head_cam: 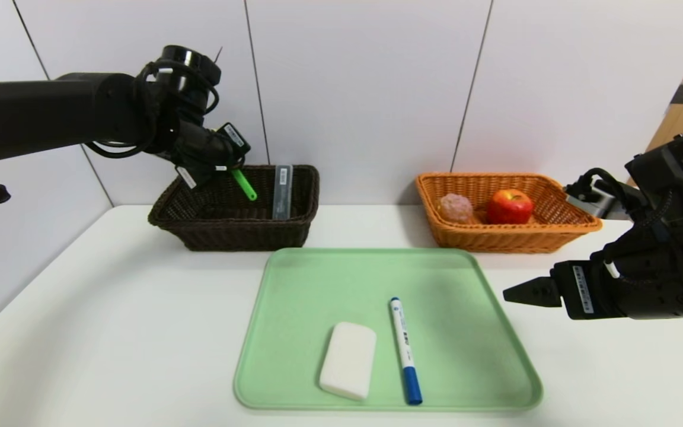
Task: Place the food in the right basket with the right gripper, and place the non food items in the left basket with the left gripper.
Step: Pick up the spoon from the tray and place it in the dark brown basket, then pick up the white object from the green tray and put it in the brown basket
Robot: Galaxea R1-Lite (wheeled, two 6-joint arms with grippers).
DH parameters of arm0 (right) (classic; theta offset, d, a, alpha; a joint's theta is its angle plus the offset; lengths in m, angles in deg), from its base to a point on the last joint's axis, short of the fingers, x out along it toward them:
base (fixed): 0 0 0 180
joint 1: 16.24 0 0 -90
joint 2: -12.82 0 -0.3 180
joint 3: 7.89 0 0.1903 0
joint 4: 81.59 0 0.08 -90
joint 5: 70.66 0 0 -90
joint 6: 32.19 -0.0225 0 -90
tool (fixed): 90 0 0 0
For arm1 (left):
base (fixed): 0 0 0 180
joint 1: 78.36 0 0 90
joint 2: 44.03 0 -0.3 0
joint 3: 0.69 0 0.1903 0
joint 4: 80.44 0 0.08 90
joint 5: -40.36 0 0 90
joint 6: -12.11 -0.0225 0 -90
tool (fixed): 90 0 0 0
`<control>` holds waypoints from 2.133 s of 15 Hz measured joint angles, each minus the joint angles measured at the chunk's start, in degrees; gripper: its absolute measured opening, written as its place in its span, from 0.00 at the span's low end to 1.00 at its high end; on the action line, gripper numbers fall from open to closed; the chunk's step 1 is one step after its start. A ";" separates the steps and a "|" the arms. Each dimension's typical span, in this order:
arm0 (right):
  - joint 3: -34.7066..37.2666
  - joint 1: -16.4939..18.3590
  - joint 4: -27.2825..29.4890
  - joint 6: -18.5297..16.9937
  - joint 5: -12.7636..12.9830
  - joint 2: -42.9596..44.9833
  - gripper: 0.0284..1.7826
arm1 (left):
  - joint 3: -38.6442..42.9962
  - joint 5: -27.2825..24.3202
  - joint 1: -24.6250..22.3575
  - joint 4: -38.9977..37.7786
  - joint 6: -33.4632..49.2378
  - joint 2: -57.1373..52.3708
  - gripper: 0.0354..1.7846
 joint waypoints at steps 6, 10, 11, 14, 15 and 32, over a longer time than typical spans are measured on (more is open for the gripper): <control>0.29 -0.16 0.05 -0.06 0.06 -0.01 0.95 | -0.20 -0.02 -2.50 -2.86 -0.26 6.45 0.05; 0.30 -0.18 0.00 -0.04 0.11 -0.01 0.95 | -0.22 0.02 -2.97 -3.04 -0.34 8.39 0.05; 0.13 -0.18 -0.20 -0.06 0.12 -0.01 0.95 | -0.22 0.17 -3.13 -3.10 -0.34 8.44 0.05; 1.73 -0.11 -6.92 -0.45 0.32 -0.09 0.95 | -0.22 0.63 -3.06 -3.62 -0.59 7.51 0.05; 3.36 0.01 -10.56 -0.34 0.87 -0.11 0.95 | -0.22 0.72 -3.17 -3.64 -0.78 7.12 0.05; 8.62 1.33 -29.60 -1.55 11.69 4.05 0.95 | 0.00 8.02 5.32 -0.24 -15.27 -2.04 0.82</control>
